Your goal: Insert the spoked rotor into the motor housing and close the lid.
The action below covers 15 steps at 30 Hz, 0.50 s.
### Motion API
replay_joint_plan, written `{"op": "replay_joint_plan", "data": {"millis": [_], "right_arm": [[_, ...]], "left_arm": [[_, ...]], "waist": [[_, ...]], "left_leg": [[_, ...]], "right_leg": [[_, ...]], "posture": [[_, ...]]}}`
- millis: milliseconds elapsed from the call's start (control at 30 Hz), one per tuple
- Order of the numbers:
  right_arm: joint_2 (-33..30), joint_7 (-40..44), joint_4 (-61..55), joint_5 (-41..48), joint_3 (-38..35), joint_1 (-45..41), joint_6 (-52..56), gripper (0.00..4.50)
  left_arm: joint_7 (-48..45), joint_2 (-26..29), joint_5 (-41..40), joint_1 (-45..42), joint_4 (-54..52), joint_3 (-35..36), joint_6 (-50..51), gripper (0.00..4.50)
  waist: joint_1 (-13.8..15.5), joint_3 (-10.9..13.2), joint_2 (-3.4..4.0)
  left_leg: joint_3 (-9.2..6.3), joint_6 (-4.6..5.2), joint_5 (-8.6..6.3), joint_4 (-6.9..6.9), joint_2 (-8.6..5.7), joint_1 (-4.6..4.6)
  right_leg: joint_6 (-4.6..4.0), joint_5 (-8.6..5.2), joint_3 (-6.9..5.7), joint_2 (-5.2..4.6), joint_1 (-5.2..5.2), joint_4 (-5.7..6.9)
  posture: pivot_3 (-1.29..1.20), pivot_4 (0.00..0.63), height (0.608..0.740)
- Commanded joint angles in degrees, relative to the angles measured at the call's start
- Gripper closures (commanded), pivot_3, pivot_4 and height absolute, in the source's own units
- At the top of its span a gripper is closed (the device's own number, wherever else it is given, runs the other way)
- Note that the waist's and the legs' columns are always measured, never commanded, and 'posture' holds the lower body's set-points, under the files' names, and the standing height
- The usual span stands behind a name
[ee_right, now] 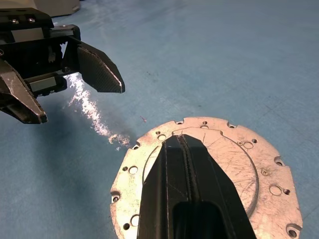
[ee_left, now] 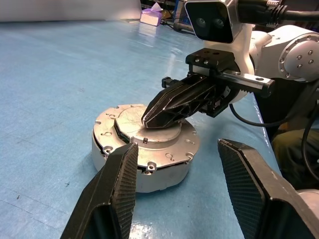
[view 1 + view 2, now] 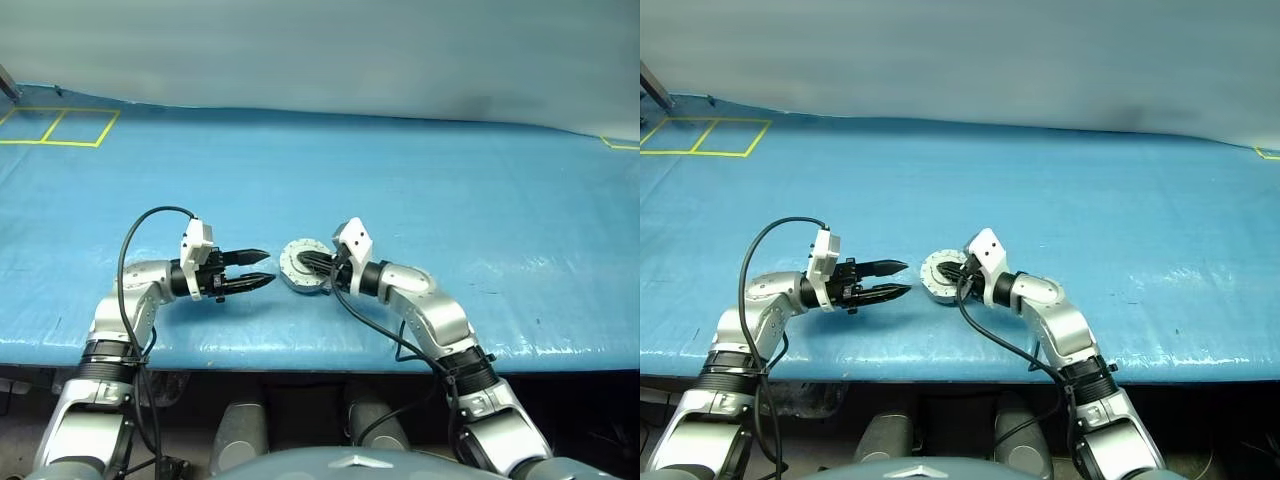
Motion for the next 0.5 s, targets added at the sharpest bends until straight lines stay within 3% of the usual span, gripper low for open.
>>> {"op": "replay_joint_plan", "data": {"millis": [33, 500], "right_arm": [[0.94, -0.94, 1.91, -0.41, -0.44, 1.04, -1.59, 4.5], [2.21, -3.9, 5.43, -2.55, -0.01, 1.74, -4.71, 4.5]], "left_arm": [[-0.06, 0.02, -1.04, 0.11, -2.84, 0.53, 0.12, 1.76], [-0.72, 1.33, 1.24, -1.06, -2.72, -1.19, -1.03, 1.76]], "waist": [[0.0, 0.0, 0.0], [-0.05, -0.03, -0.05]], "left_leg": [[0.0, 0.0, 0.0, 0.0, 0.0, 0.0], [0.06, -0.03, -0.02, -0.13, 0.06, 0.2]], "right_leg": [[-0.01, 0.0, 0.0, 0.0, 0.0, 0.0], [-0.09, -0.05, 0.0, -0.01, 0.06, -0.02]], "posture": [[0.0, 0.15, 0.74], [0.0, 0.15, 0.74]]}}
